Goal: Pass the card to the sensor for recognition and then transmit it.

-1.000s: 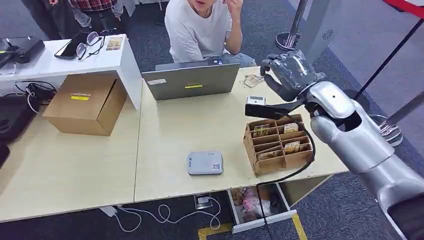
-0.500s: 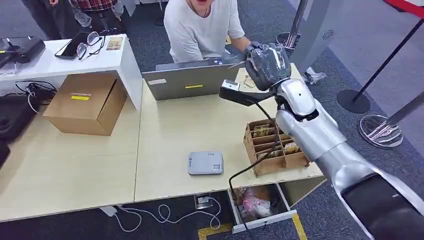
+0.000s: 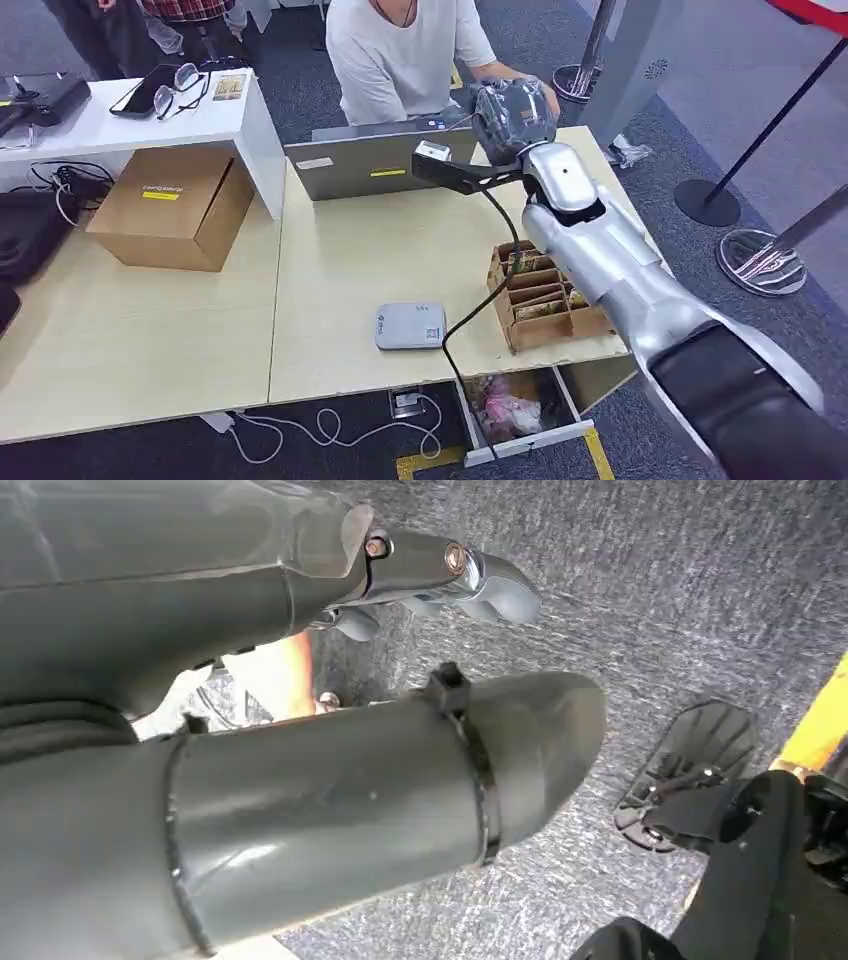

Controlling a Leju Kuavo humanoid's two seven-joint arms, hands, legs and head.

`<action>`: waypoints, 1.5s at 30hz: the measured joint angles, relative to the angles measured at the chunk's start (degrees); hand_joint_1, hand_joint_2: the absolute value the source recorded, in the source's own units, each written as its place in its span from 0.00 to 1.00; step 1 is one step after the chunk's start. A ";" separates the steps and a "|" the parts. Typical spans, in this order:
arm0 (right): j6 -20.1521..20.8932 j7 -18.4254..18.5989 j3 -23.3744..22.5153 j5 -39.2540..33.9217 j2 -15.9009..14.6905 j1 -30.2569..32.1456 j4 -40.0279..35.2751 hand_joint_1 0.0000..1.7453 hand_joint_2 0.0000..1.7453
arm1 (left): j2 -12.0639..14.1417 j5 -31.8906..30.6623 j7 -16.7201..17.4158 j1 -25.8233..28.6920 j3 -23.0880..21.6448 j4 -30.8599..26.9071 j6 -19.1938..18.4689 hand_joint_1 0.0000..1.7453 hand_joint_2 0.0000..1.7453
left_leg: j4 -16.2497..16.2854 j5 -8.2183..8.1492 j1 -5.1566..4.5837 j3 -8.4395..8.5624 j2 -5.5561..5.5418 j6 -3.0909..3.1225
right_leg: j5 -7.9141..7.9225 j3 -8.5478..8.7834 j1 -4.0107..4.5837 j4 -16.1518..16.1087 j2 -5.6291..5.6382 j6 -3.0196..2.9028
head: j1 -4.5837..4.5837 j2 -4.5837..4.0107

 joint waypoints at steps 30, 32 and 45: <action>1.40 0.59 0.00 1.75 2.60 -0.78 2.16 1.00 1.00 | -0.37 0.70 1.66 1.54 -0.20 -2.71 2.08 0.00 0.00 | 0.00 0.00 0.00 -0.05 -0.01 0.00 | 0.00 -0.06 0.00 0.00 0.00 -0.02 | 0.00 0.00; 1.46 0.72 0.00 1.90 2.77 -0.82 2.23 0.00 1.00 | -0.37 0.74 1.97 1.76 -0.20 -3.10 2.14 0.00 0.00 | 0.00 0.00 0.00 -0.05 0.00 -0.01 | 0.00 -0.06 0.00 0.00 0.00 -0.02 | 0.00 0.00; 1.64 0.50 -1.53 3.93 3.10 -0.10 1.31 0.00 1.00 | -1.05 -1.38 3.78 2.09 0.04 -5.16 2.49 0.00 0.00 | 0.00 0.00 -0.01 -0.03 0.01 -0.01 | 0.02 -0.06 0.00 -0.01 0.01 -0.02 | 0.00 0.00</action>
